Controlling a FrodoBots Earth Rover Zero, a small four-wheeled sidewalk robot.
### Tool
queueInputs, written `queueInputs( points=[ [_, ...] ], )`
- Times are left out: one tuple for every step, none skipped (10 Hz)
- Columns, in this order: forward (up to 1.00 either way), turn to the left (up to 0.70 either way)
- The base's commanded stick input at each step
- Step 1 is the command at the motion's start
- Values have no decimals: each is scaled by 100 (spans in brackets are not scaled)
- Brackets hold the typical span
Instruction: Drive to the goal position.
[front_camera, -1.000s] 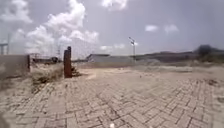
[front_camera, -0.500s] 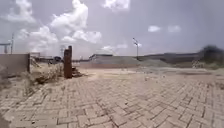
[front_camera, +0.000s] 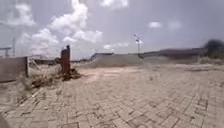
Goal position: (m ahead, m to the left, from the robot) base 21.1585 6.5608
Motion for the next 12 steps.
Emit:
queueInputs(
  points=[
    [70, 0],
    [70, 0],
    [70, 0],
    [70, 0],
    [70, 0],
    [70, 0],
    [70, 0],
    [70, 0],
    [70, 0],
    [70, 0],
    [70, 0],
    [70, 0]
  ],
)
